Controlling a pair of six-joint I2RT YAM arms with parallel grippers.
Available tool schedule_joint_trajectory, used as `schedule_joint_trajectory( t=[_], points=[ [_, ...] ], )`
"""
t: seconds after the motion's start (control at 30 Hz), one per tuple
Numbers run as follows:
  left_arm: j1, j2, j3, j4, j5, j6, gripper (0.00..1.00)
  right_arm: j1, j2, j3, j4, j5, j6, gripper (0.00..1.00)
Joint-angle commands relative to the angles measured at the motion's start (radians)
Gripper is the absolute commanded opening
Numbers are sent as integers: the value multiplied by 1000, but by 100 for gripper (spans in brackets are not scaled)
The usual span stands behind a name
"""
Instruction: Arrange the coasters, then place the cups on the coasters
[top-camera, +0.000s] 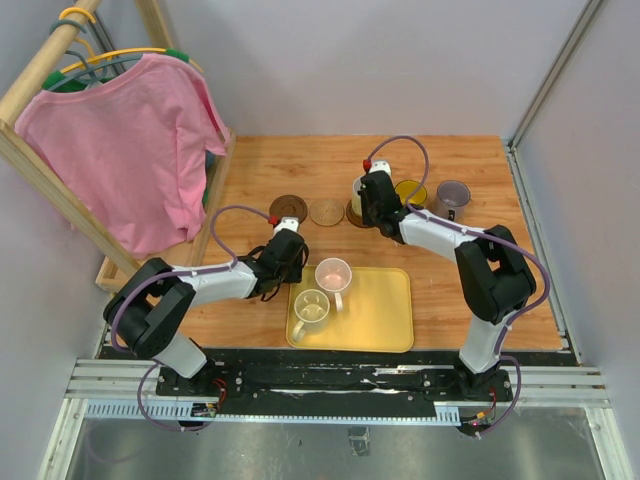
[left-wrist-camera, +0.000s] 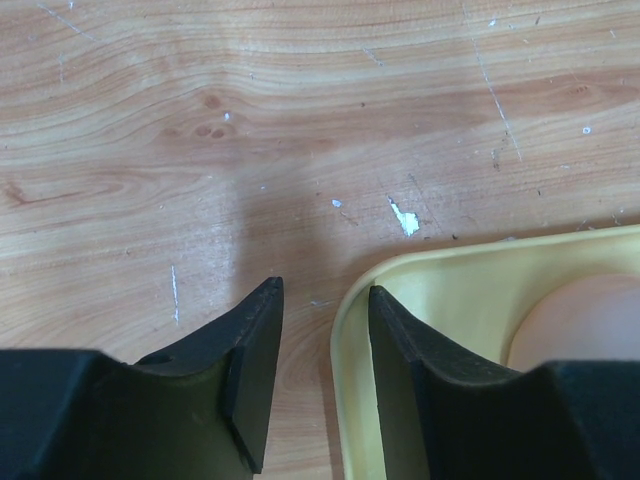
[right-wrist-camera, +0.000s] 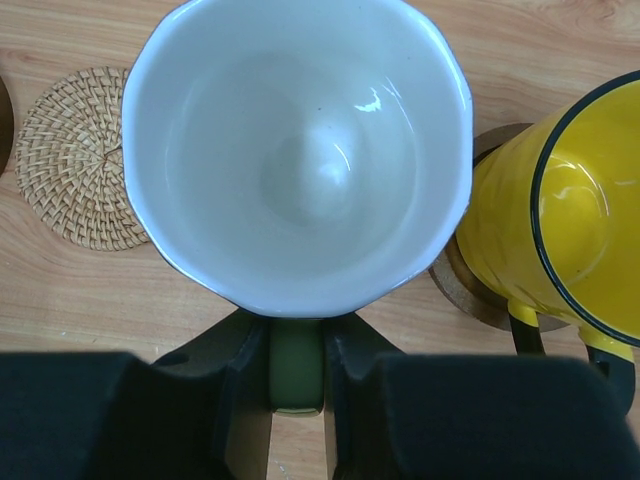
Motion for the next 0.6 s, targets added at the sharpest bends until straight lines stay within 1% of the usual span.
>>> schedule_joint_trajectory(
  t=[0.0, 0.07, 0.1, 0.13, 0.17, 0.23, 0.37, 0.57],
  points=[
    [13, -3, -39, -84, 10, 11, 43, -13, -20, 15, 10, 30, 12, 25],
    [13, -2, -39, -84, 9, 12, 43, -13, -18, 15, 7, 22, 13, 36],
    [13, -1, -38, -85, 10, 12, 43, -13, -18, 13, 7, 19, 15, 40],
    [13, -2, -38, -85, 10, 11, 43, -14, -18, 12, 4, 18, 15, 42],
    [13, 0, -39, -86, 10, 12, 43, -14, -18, 11, 0, 17, 18, 43],
    [13, -1, -39, -85, 10, 12, 43, -11, -18, 11, -6, 14, 20, 47],
    [13, -2, -38, -86, 11, 10, 43, -5, -24, 6, -10, 13, 21, 50],
    [13, -3, -45, -90, 10, 9, 43, 14, -58, -2, -55, 10, 31, 58]
  ],
)
